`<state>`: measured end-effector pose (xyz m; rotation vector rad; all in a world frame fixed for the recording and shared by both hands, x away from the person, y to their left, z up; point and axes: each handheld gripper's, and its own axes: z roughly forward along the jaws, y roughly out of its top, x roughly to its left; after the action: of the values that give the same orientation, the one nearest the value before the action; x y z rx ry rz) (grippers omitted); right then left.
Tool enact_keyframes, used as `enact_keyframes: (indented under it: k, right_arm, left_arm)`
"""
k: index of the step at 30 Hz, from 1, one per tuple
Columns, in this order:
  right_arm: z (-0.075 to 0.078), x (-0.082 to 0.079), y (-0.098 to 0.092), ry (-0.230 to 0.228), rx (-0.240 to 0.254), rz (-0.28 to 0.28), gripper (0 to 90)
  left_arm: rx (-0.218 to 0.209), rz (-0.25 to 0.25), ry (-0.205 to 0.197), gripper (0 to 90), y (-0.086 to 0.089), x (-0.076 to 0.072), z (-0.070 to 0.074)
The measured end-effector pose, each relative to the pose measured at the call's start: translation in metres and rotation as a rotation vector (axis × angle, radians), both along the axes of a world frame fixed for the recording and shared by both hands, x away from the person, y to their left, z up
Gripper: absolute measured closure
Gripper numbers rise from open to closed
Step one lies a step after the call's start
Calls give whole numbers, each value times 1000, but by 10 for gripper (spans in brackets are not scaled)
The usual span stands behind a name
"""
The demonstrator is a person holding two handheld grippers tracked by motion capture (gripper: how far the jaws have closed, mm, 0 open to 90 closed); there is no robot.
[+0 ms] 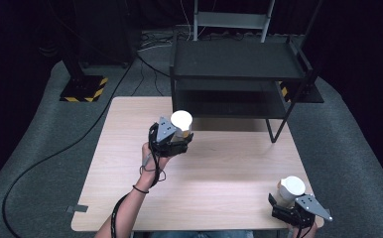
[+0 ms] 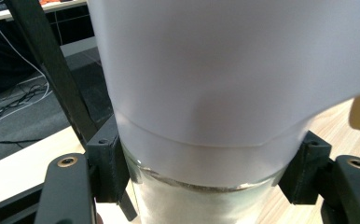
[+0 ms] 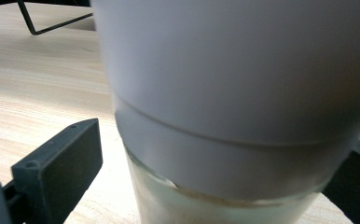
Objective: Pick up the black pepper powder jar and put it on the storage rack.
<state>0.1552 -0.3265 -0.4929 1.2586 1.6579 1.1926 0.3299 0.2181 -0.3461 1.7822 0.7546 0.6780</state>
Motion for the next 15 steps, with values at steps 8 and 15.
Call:
enact_keyframes:
  k: [8,15]
  right_arm:
    - [1,1,-1,4,3,0,0]
    - [1,1,0,8,1,-1,0]
  left_arm:
    - [0,-22,5,307,-4,10,12]
    - [-21,-27,13,307,-6,17,25]
